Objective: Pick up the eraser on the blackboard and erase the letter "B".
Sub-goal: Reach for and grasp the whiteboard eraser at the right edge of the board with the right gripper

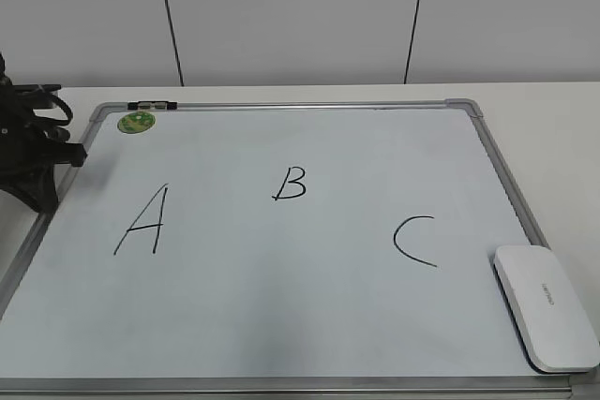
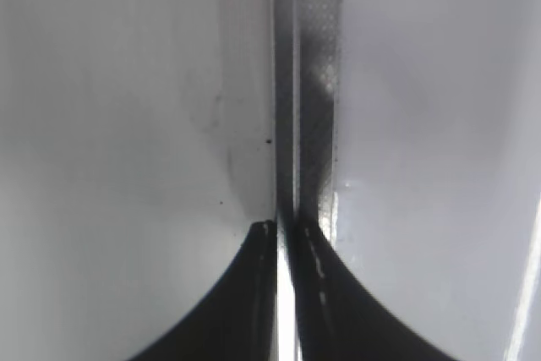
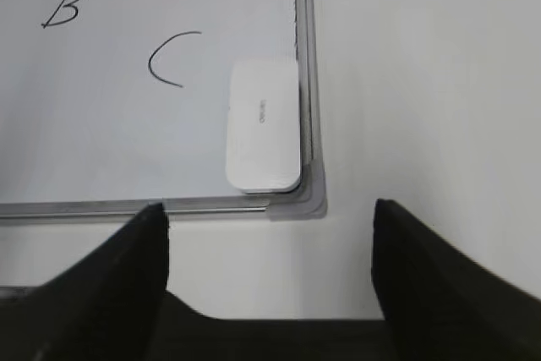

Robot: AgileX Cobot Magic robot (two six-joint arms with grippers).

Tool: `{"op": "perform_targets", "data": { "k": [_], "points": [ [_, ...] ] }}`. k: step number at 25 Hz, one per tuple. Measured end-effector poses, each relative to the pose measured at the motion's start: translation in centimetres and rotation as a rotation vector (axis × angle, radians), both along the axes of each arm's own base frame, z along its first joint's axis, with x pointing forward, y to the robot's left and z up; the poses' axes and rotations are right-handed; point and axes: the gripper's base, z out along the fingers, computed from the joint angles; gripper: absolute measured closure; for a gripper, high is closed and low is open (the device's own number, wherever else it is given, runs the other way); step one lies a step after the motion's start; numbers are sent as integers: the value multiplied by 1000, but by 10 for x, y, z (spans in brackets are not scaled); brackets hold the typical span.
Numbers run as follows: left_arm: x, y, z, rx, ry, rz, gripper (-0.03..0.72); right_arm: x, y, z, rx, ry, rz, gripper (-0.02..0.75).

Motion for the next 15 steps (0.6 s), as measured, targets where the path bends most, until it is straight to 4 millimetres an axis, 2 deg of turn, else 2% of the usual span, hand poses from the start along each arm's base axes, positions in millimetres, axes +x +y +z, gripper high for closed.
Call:
{"op": "perform_targets", "data": {
  "k": [6,15],
  "points": [
    [0,0,0,0,1,0,664,44,11,13,75,178,88,183],
    [0,0,0,-2,1,1,664,93,21,-5,111,389,145,183]
  ]
}}
